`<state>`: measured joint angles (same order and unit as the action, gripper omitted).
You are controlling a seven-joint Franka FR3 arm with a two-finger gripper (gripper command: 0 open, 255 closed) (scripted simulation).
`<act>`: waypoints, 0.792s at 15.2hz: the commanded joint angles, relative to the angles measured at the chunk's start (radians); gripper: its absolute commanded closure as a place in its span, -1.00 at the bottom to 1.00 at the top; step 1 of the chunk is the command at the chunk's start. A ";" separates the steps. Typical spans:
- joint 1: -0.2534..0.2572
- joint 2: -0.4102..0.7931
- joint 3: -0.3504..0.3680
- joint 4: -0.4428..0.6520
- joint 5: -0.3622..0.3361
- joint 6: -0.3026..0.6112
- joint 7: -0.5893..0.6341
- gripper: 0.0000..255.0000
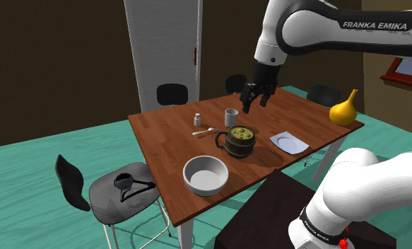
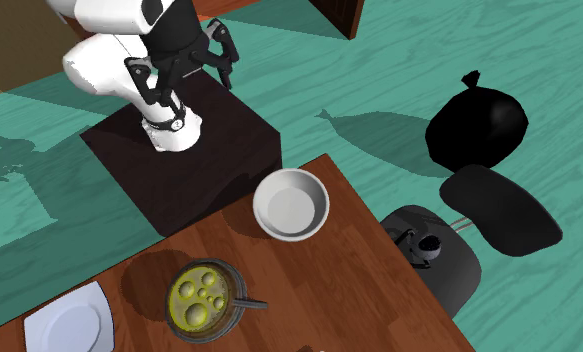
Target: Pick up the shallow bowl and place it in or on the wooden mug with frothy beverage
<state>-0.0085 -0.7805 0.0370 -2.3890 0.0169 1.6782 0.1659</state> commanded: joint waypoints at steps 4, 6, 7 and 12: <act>-0.003 0.028 -0.017 -0.078 0.003 0.104 -0.015 -1.00; -0.006 0.055 -0.028 -0.125 0.005 0.175 -0.026 -1.00; -0.007 0.071 -0.033 -0.146 0.007 0.211 -0.031 -1.00; -0.010 0.179 -0.061 -0.232 0.018 0.400 -0.063 -1.00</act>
<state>-0.0173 -0.6207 -0.0171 -2.6010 0.0334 2.0370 0.1113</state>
